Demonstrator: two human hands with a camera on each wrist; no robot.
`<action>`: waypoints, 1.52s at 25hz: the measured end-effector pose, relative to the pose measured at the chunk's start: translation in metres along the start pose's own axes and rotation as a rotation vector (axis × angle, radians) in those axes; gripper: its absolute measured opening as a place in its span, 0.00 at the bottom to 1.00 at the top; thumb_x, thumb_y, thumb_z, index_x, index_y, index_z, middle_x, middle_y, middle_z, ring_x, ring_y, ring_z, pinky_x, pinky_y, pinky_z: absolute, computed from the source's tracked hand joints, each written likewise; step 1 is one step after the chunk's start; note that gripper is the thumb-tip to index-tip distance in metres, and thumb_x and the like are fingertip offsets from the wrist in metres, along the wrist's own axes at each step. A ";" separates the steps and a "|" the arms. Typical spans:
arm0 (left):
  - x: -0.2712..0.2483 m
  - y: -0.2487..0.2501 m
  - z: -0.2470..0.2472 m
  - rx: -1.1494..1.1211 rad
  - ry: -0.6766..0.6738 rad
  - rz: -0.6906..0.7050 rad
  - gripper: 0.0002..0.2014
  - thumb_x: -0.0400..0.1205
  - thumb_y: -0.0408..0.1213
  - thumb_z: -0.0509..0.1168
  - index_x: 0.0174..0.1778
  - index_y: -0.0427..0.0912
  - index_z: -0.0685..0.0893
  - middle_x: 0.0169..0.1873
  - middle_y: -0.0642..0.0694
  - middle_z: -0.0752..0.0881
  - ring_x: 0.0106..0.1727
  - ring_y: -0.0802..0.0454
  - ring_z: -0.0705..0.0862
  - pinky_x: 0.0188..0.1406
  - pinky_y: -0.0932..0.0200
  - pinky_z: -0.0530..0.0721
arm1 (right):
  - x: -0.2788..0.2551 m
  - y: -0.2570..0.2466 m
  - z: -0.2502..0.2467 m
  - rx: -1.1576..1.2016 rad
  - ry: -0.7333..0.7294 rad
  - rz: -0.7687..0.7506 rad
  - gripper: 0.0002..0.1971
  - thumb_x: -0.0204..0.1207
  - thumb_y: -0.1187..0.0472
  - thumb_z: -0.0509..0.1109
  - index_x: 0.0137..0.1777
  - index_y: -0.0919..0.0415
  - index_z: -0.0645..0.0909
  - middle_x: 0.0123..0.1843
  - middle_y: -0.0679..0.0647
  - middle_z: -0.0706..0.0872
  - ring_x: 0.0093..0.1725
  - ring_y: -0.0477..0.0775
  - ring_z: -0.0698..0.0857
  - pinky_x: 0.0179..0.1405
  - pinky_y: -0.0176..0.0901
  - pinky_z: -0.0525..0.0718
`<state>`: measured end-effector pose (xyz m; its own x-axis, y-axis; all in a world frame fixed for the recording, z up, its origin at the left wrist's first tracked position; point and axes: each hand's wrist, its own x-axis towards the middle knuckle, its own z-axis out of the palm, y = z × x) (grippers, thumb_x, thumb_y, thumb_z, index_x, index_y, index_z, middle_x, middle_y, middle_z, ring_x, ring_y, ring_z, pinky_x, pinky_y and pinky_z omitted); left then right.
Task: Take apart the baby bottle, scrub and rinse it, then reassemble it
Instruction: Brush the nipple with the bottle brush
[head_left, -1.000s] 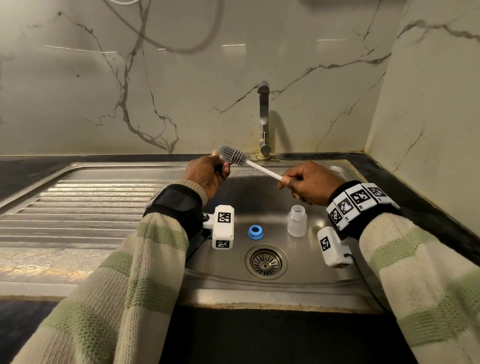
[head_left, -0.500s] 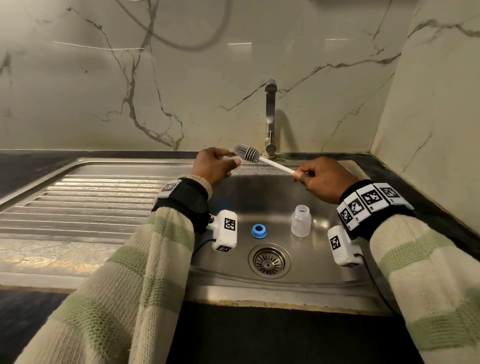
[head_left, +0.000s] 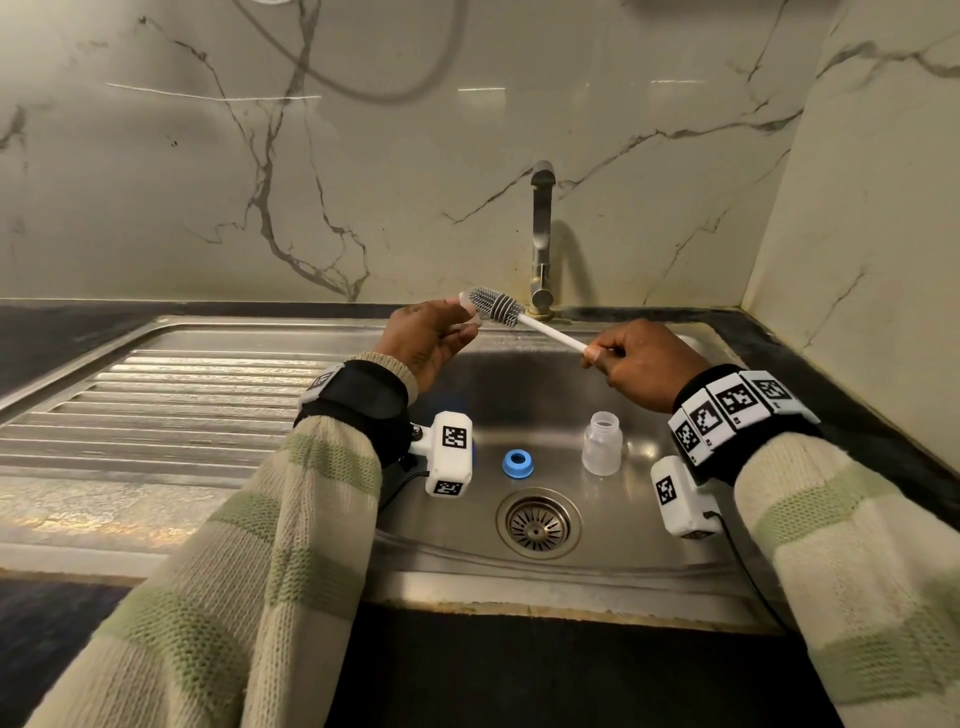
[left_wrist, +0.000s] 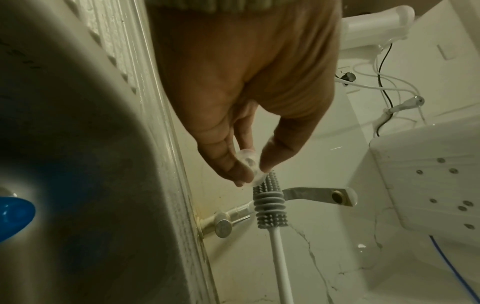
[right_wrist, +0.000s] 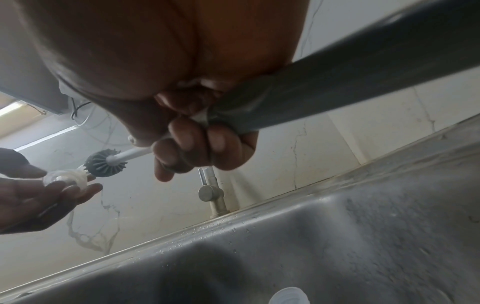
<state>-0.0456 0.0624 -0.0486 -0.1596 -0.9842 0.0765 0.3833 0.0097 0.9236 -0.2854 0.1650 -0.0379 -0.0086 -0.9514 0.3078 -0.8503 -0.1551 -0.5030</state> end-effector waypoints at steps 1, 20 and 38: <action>0.001 0.001 -0.001 -0.008 -0.019 -0.001 0.12 0.79 0.19 0.66 0.58 0.27 0.86 0.48 0.35 0.91 0.48 0.46 0.91 0.48 0.60 0.89 | 0.000 0.000 0.000 0.008 -0.002 0.004 0.10 0.83 0.57 0.65 0.45 0.54 0.88 0.30 0.49 0.82 0.33 0.52 0.81 0.33 0.39 0.74; -0.007 -0.002 0.000 -0.001 0.035 0.081 0.05 0.82 0.21 0.66 0.45 0.32 0.86 0.36 0.41 0.89 0.39 0.50 0.89 0.43 0.60 0.90 | -0.006 -0.013 -0.001 0.050 0.002 -0.054 0.10 0.83 0.56 0.66 0.50 0.56 0.89 0.28 0.46 0.81 0.29 0.47 0.78 0.31 0.38 0.73; -0.006 0.001 0.003 -0.086 0.086 0.058 0.05 0.83 0.19 0.64 0.48 0.29 0.84 0.40 0.37 0.89 0.38 0.49 0.92 0.39 0.61 0.90 | -0.009 -0.019 -0.004 0.092 -0.016 -0.006 0.11 0.83 0.56 0.66 0.53 0.56 0.90 0.28 0.47 0.80 0.28 0.48 0.77 0.28 0.37 0.73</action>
<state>-0.0466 0.0686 -0.0470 -0.0574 -0.9940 0.0931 0.4665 0.0558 0.8828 -0.2713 0.1778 -0.0279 0.0052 -0.9544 0.2985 -0.7986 -0.1836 -0.5731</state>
